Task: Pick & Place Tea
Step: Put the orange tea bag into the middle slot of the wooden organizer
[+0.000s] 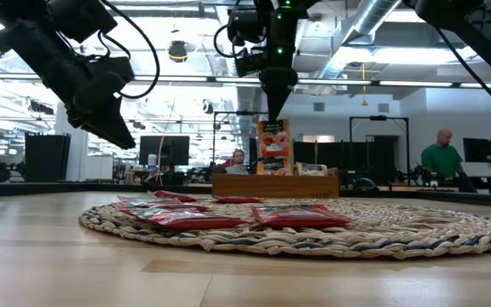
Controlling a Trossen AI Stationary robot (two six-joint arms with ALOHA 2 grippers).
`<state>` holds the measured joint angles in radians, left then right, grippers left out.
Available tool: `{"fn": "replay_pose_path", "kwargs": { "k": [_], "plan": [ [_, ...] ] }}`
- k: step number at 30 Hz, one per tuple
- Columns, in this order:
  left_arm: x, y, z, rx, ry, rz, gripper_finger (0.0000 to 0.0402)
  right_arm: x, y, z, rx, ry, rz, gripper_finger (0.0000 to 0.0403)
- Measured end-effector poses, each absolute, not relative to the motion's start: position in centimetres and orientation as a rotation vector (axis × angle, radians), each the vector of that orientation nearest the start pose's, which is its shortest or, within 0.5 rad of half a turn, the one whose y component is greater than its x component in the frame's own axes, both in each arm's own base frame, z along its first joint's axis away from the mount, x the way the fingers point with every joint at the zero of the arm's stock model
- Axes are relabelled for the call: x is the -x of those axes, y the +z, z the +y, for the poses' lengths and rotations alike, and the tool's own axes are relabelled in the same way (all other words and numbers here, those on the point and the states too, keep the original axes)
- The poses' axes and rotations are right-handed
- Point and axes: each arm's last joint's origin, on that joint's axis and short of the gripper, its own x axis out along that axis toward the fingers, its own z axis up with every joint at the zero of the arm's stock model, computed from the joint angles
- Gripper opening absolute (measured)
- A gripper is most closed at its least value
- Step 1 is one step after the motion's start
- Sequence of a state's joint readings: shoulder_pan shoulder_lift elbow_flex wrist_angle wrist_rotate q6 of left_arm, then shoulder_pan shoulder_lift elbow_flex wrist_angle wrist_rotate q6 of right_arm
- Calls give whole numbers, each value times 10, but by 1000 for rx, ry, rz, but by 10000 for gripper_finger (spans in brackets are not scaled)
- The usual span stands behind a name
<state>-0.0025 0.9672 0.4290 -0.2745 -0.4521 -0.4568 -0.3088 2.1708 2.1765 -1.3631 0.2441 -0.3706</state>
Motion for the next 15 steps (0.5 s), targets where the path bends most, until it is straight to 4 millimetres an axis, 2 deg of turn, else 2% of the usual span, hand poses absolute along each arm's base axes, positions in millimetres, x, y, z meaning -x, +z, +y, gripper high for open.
{"fn": "replay_pose_path", "kwargs": {
  "k": [15],
  "plan": [
    [-176, 179, 12, 241, 595, 682, 131, -413, 288, -146, 261, -174, 1400, 0]
  ]
}}
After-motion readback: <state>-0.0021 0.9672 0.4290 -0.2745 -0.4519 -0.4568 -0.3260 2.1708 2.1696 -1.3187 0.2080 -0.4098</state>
